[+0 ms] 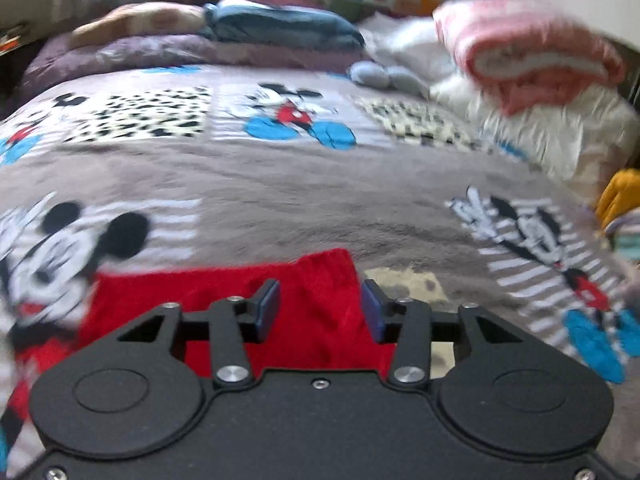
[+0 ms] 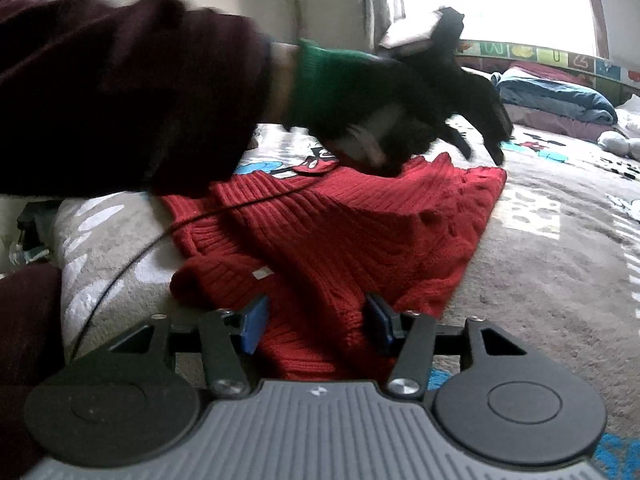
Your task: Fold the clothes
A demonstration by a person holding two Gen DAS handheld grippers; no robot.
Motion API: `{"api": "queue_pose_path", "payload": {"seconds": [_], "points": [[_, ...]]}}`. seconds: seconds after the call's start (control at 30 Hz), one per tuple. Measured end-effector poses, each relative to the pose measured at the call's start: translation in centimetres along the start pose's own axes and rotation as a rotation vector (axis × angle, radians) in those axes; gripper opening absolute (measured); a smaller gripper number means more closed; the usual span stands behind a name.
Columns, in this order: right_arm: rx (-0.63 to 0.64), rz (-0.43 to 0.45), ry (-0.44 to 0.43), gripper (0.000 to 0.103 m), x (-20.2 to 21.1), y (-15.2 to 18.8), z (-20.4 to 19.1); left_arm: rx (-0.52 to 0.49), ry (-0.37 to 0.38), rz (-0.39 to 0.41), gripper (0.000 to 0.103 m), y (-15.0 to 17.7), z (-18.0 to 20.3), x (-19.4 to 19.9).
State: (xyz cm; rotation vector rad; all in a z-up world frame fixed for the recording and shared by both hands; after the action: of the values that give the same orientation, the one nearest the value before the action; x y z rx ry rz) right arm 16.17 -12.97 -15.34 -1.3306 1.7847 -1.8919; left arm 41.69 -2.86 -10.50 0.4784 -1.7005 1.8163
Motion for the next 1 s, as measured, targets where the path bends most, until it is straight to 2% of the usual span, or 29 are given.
{"api": "queue_pose_path", "payload": {"seconds": [0.17,0.3,0.4,0.5,0.63,0.8,1.0], "points": [[0.031,0.001,-0.004,0.056,0.4,-0.2,-1.0,0.104,0.022,0.046,0.046,2.9,-2.7,8.0],[0.014,0.027,-0.063,0.059,1.4,-0.7,-2.1,0.18,0.032,0.08,0.049,6.8,-4.4,13.5],[0.033,0.041,-0.134,0.058,2.7,-1.1,-3.5,0.265,0.024,0.085,0.049,9.8,-6.4,16.4],[0.08,0.016,-0.166,0.057,3.5,-0.6,-5.0,0.345,-0.007,0.097,0.049,12.3,-8.4,18.4],[0.084,0.024,-0.145,0.057,4.2,-0.7,-5.0,0.503,-0.009,0.123,0.049,14.6,-10.6,19.4],[0.044,0.088,-0.032,0.057,4.4,-1.5,-2.8,0.659,0.021,0.139,0.049,16.2,-12.7,19.2],[0.039,0.089,0.045,0.057,3.7,-1.2,-1.3,0.792,0.064,0.144,0.049,17.1,-13.9,18.2]]}}
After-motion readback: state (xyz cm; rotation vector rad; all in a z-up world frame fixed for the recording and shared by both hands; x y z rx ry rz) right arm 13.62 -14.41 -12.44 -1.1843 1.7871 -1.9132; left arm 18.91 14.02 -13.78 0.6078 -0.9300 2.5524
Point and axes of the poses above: each gripper's, at about its wrist camera, not at the fingertips, and x roughly against the way its jaws point, z to its right, y to its underside, the point moved 7 cm from there along -x, roughly the way its jaws point, and after that the axes turned 4 degrees about -y, right-handed, at the moved point
